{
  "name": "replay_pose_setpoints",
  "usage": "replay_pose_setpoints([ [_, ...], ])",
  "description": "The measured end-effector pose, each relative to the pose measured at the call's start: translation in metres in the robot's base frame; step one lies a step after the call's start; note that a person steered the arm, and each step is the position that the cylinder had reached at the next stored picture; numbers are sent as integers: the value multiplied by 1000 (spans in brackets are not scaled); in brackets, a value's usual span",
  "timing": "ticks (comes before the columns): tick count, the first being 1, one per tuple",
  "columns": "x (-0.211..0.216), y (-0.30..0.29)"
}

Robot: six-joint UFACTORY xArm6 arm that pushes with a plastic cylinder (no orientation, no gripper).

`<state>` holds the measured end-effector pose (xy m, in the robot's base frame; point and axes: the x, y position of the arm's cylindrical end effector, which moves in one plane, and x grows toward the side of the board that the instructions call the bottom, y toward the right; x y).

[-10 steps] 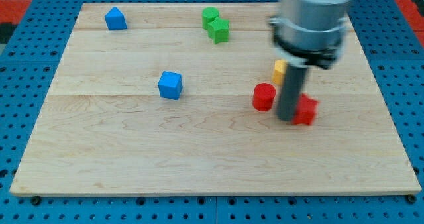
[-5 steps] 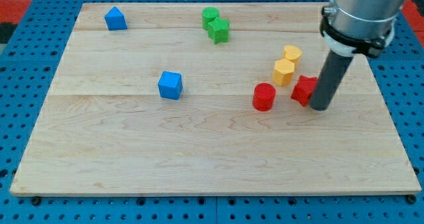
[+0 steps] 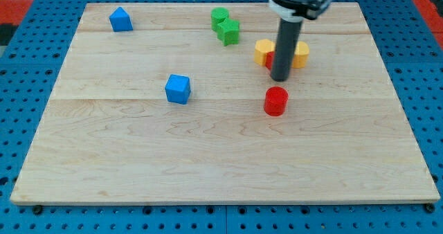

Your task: Push the yellow hexagon along with the red star towards the top

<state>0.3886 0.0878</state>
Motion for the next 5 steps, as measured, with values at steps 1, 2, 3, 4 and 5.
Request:
replay_pose_setpoints([
  [1, -24, -1],
  [2, -36, 0],
  [3, -60, 13],
  [4, -93, 16],
  [5, -113, 34],
])
